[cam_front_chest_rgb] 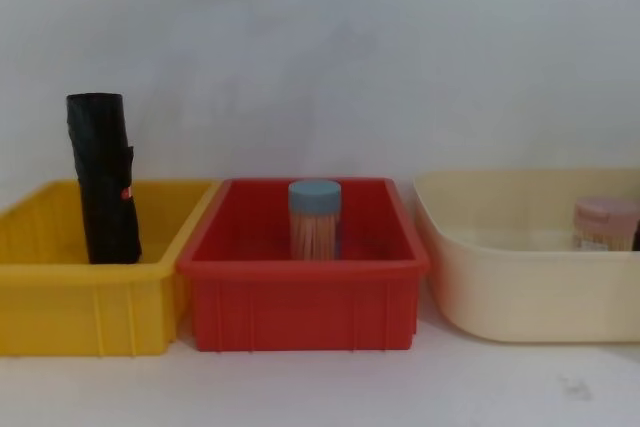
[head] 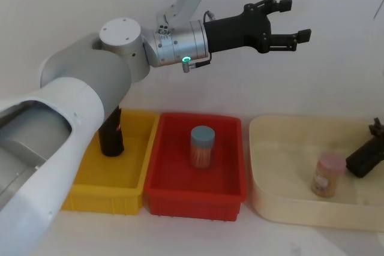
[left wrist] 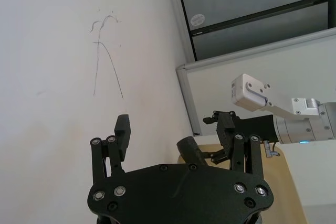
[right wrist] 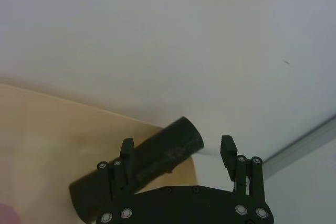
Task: Pick up the garbage bag with the one hand and transfer it to the other hand.
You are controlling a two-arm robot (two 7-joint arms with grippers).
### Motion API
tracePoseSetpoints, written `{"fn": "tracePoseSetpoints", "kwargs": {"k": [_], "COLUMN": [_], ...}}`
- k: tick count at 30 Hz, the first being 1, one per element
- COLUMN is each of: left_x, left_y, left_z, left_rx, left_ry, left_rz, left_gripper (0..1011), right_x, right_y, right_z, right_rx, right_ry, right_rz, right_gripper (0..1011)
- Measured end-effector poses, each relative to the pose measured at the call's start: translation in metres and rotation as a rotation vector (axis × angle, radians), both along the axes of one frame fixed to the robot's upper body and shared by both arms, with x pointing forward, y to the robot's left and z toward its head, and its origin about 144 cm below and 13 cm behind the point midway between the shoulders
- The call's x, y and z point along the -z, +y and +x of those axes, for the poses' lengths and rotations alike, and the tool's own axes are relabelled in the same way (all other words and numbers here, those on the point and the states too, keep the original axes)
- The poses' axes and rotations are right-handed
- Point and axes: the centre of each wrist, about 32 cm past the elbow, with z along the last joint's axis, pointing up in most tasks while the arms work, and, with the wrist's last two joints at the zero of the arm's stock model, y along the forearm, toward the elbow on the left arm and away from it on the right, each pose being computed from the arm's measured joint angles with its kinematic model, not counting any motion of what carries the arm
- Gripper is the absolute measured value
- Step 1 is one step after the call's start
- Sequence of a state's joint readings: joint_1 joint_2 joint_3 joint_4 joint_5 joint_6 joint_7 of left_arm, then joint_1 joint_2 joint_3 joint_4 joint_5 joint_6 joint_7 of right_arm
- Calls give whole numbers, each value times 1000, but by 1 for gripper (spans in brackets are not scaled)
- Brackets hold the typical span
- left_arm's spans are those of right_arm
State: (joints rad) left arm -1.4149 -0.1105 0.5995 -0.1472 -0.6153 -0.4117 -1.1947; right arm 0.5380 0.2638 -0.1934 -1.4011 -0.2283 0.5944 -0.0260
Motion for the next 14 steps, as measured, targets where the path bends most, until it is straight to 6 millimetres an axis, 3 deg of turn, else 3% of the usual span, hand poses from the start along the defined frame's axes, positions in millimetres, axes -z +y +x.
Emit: {"fn": "tracePoseSetpoints", "kwargs": {"k": [14], "left_x": [0], "left_y": [0], "left_z": [0], "left_rx": [0], "left_ry": [0], "left_rz": [0], "left_gripper": [1001], "right_x": [5], "right_y": [-6], "right_z": [0], "right_rx": [37], "right_ry": [18], "right_rz": [-17], "right_gripper": [999]}}
